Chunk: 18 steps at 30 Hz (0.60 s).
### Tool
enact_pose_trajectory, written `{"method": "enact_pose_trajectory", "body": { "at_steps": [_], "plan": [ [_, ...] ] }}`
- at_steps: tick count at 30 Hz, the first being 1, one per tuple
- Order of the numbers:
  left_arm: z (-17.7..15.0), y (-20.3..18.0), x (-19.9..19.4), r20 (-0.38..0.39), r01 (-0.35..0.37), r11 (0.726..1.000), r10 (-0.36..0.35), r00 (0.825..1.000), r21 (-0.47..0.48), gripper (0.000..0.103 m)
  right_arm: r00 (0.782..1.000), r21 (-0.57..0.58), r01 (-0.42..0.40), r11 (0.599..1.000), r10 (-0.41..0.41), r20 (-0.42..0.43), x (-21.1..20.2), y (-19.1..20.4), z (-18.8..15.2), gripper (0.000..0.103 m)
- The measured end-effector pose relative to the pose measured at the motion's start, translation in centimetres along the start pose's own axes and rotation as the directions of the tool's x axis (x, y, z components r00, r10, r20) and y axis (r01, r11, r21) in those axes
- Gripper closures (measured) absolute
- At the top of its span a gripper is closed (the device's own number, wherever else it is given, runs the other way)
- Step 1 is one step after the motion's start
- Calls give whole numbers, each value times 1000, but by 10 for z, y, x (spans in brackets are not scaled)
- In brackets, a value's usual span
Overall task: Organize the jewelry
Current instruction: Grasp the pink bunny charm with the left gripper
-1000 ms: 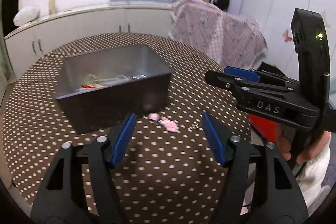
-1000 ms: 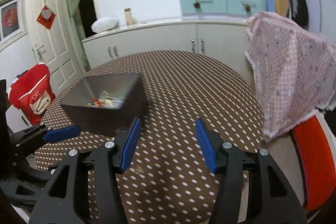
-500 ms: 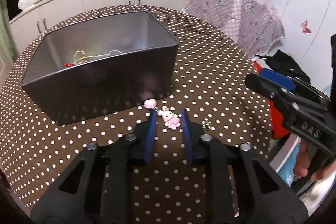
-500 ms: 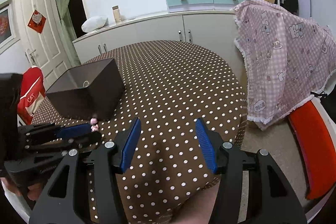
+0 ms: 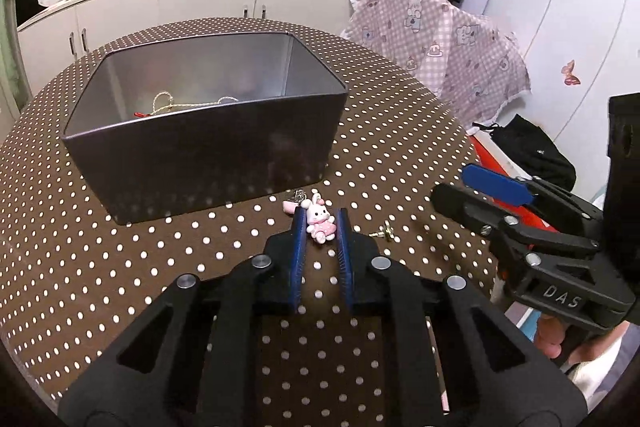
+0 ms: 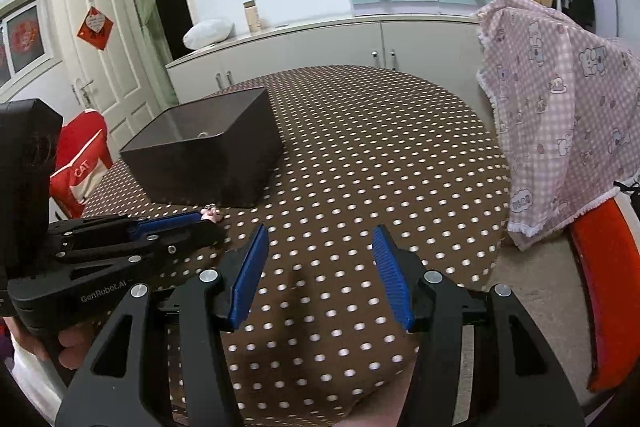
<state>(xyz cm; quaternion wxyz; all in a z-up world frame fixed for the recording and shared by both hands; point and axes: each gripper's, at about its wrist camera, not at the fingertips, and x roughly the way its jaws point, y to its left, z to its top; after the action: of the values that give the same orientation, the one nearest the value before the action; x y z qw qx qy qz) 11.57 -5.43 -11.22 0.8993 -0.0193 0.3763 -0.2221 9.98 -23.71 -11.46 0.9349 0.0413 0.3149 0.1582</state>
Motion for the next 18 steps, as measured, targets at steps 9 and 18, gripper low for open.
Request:
{"method": "enact_pose_trajectory", "body": {
  "at_steps": [9,18],
  "plan": [
    [-7,6,-12,45,44,999,-42,998,-32,87,997,-37,-76,996,75,-29,6,23,-4,60],
    [-19,16,-24,76,37,998,-34,997,-49,87,998,-95,-41,995,36,-60,27,43,-11,82]
  ]
}}
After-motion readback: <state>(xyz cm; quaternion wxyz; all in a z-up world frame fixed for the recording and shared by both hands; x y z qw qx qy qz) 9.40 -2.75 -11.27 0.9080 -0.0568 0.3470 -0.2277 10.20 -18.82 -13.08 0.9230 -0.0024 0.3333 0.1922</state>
